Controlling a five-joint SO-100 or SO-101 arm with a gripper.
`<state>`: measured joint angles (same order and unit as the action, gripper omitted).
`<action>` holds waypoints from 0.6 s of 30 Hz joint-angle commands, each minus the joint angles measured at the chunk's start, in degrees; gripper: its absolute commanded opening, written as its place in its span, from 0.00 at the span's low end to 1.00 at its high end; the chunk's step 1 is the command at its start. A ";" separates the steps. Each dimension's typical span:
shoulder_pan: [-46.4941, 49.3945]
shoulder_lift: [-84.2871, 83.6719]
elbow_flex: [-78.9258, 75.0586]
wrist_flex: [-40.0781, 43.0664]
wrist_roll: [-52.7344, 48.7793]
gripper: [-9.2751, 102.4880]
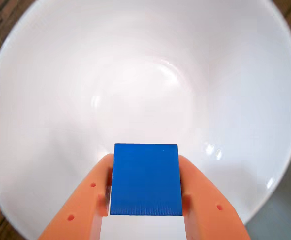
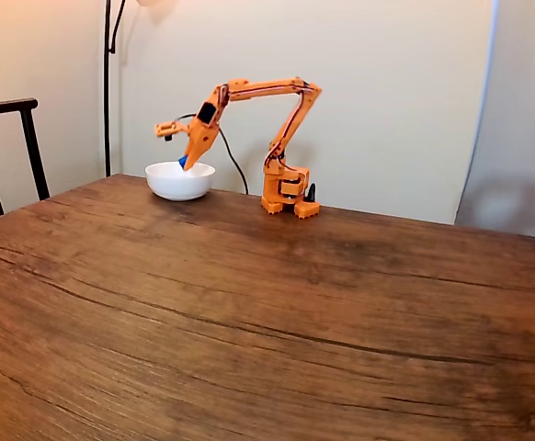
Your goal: Grasp the cube and drop it in the bowl
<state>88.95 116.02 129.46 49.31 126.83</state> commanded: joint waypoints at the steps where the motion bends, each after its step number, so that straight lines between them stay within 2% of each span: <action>1: -0.26 -2.29 -5.10 -0.79 0.26 0.19; 3: -0.79 -3.69 -7.73 -0.44 0.35 0.26; 6: -1.05 -4.83 -11.60 3.08 1.49 0.31; 11: -1.41 -4.04 -15.73 10.37 3.96 0.32; 18: -8.96 -1.49 -22.68 22.59 4.39 0.31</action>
<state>81.83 111.53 110.48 68.29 131.22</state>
